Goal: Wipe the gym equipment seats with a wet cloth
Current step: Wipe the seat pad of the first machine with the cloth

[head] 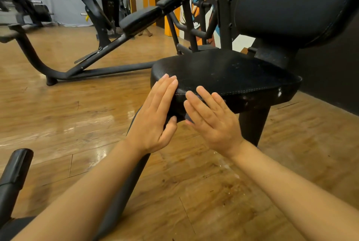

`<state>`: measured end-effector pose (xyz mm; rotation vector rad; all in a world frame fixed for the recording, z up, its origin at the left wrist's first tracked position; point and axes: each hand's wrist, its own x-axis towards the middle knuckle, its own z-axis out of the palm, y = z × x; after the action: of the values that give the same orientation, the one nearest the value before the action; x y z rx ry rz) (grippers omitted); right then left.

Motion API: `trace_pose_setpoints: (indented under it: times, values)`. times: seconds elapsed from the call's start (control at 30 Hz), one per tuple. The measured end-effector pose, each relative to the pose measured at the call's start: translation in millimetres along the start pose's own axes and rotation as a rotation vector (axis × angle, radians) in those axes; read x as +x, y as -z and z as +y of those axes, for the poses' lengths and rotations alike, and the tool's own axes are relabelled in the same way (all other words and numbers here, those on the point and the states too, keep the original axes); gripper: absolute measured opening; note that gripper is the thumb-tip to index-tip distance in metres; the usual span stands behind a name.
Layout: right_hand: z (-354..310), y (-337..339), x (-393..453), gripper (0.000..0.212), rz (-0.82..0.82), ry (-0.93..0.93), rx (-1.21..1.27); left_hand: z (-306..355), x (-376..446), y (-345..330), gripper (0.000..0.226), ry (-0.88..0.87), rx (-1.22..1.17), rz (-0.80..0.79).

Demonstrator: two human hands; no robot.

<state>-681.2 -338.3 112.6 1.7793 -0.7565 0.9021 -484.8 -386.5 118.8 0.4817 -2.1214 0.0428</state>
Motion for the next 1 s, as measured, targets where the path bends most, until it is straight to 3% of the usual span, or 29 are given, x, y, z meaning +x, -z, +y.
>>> trace_pose_setpoints:
  times: [0.1, 0.17, 0.3, 0.4, 0.6, 0.8, 0.9, 1.0]
  values:
    - [23.5, 12.2, -28.0, 0.076, -0.045, -0.108, 0.017, 4.1, -2.0, -2.6, 0.071, 0.031, -0.009, -0.004]
    - [18.5, 7.9, -33.1, 0.071, -0.034, -0.223, 0.055, 6.3, -1.1, -5.8, 0.071, 0.036, -0.011, 0.012]
    - [-29.8, -20.3, -10.3, 0.062, 0.118, -0.525, 0.031, 9.0, -1.6, -11.0, 0.070, 0.058, -0.023, 0.044]
    - [-46.5, -30.8, 1.0, 0.067, 0.189, -0.609, 0.036, 4.1, -2.8, -8.8, 0.069, 0.036, -0.022, 0.035]
    - [-42.5, -23.3, 2.9, 0.055, 0.129, -0.468, 0.046, 5.0, -1.5, -18.1, 0.066, 0.045, -0.054, 0.105]
    - [3.6, -0.5, -13.4, 0.054, 0.036, -0.079, 0.068, 21.8, 4.6, -34.8, 0.055, 0.124, -0.024, 0.268]
    - [41.3, 12.0, -43.7, 0.064, 0.039, -0.165, 0.055, 31.7, 10.4, -40.4, 0.048, 0.113, 0.110, 0.268]
    - [61.0, 13.5, -58.9, 0.058, 0.060, -0.275, 0.084, 32.5, 15.7, -44.4, 0.044, 0.133, 0.175, 0.275]
